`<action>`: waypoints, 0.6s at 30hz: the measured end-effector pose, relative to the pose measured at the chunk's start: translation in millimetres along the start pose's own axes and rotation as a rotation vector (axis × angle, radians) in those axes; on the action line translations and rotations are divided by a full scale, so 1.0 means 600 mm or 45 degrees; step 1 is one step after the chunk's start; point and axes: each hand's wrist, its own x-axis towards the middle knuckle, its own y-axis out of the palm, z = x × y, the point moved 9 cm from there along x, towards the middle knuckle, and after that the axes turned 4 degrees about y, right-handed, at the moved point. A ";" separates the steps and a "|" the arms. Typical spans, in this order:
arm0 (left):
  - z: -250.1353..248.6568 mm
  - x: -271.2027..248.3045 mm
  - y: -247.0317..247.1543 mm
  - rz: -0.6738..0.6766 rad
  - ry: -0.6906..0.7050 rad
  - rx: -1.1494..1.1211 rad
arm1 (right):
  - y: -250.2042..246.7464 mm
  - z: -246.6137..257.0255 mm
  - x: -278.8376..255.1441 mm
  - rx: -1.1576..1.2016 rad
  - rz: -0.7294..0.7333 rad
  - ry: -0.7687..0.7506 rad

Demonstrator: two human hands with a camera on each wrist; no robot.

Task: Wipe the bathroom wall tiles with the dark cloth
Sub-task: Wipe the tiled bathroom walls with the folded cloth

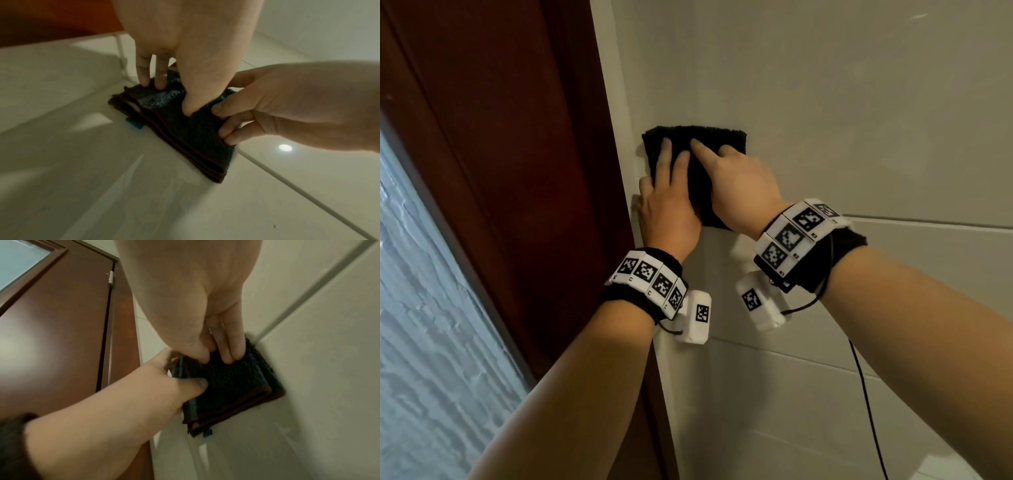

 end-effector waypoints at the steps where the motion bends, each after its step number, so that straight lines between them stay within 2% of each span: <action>1: 0.005 -0.008 0.005 0.006 -0.004 -0.011 | 0.011 0.000 -0.006 0.027 0.012 -0.003; 5: 0.027 -0.052 0.034 0.018 -0.057 -0.105 | 0.062 0.005 -0.040 0.100 0.059 -0.006; 13: 0.085 -0.131 0.099 -0.099 -0.162 -0.237 | 0.167 0.019 -0.111 0.270 0.208 0.042; 18: 0.096 -0.163 0.130 -0.109 -0.186 -0.213 | 0.193 0.015 -0.136 0.319 0.215 0.083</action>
